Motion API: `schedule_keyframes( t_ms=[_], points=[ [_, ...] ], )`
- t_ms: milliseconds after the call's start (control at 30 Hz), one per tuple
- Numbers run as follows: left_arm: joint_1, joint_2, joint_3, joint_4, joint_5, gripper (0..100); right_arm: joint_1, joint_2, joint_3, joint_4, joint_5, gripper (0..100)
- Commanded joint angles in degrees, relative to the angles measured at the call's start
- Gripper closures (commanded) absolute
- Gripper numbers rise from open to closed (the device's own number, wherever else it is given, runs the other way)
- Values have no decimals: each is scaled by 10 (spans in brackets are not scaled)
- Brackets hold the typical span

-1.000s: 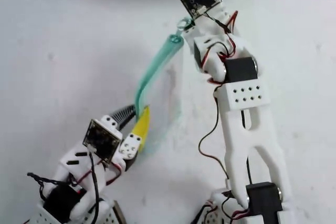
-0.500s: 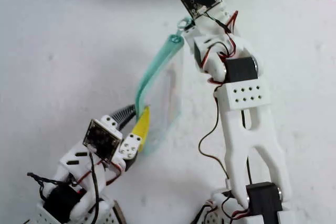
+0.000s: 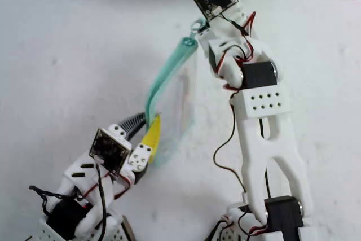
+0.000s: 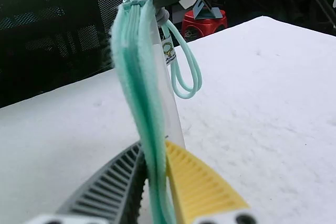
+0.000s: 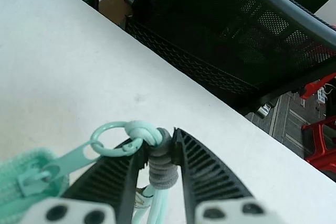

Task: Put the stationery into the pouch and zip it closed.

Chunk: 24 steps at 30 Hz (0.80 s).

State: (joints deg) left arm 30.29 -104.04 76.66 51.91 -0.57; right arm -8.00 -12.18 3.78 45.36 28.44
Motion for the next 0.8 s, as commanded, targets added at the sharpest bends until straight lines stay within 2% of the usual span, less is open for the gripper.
schedule_keyframes(
  t_ms=[0, 767],
  points=[
    [9, -7, -25, 23, -4, 980, 82, 15, -25, -23, 4, 981],
    [10, -7, -24, 22, -4, 980, 102, 59, -39, -36, 4, 981]
  ],
)
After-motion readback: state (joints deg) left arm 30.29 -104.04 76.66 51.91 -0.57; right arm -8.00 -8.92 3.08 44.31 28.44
